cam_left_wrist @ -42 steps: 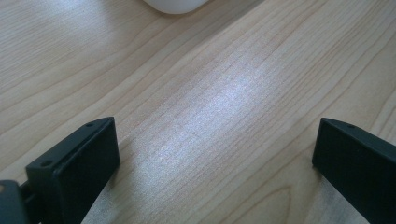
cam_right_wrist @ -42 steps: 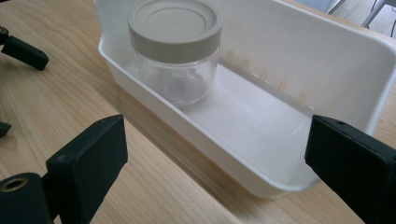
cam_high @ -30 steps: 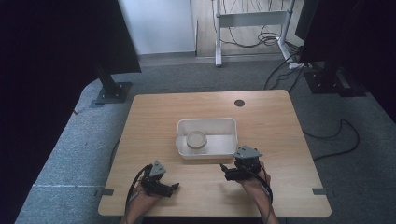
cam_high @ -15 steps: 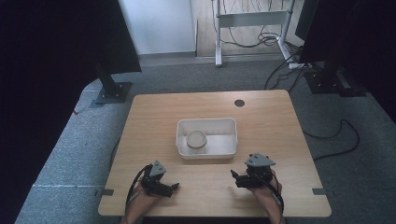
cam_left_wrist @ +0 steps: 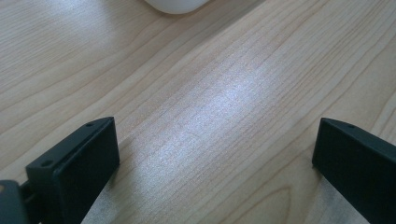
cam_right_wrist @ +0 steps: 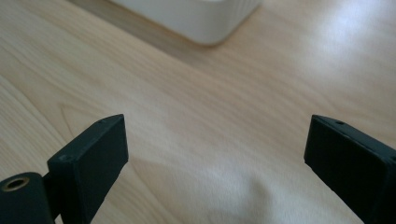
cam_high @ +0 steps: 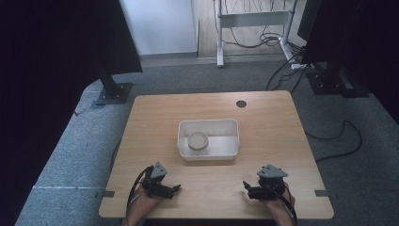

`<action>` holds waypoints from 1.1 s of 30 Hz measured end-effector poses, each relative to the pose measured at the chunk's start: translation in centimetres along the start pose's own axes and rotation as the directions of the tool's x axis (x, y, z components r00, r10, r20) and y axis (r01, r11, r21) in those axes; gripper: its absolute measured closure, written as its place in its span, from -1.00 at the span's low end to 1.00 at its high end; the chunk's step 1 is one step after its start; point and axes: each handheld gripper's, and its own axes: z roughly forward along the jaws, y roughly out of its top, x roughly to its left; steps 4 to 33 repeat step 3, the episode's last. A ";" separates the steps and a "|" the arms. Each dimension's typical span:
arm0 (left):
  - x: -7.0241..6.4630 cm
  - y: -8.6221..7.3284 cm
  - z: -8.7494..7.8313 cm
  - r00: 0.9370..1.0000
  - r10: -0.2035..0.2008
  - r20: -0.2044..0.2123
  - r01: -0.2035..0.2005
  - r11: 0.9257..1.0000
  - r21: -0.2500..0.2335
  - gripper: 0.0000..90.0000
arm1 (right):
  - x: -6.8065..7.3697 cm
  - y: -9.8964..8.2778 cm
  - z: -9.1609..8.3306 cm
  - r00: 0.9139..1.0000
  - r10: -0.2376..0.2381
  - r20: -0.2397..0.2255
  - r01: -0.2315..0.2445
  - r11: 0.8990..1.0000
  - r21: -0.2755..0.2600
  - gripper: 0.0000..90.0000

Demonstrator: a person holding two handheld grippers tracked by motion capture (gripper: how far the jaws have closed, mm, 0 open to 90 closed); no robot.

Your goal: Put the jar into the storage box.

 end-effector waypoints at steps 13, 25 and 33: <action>0.0 0.0 0.0 1.000 0.000 0.000 0.000 1.000 0.000 -0.99 | -0.3 -0.7 -0.1 1.000 0.016 0.001 -0.016 1.000 0.021 -0.87; 0.0 0.0 0.0 1.000 0.000 0.000 0.000 1.000 0.000 -0.99 | -0.3 -0.7 -0.1 1.000 0.016 0.001 -0.016 1.000 0.021 -0.87; 0.0 0.0 0.0 1.000 0.000 0.000 0.000 1.000 0.000 -0.99 | -0.3 -0.7 -0.1 1.000 0.016 0.001 -0.016 1.000 0.021 -0.87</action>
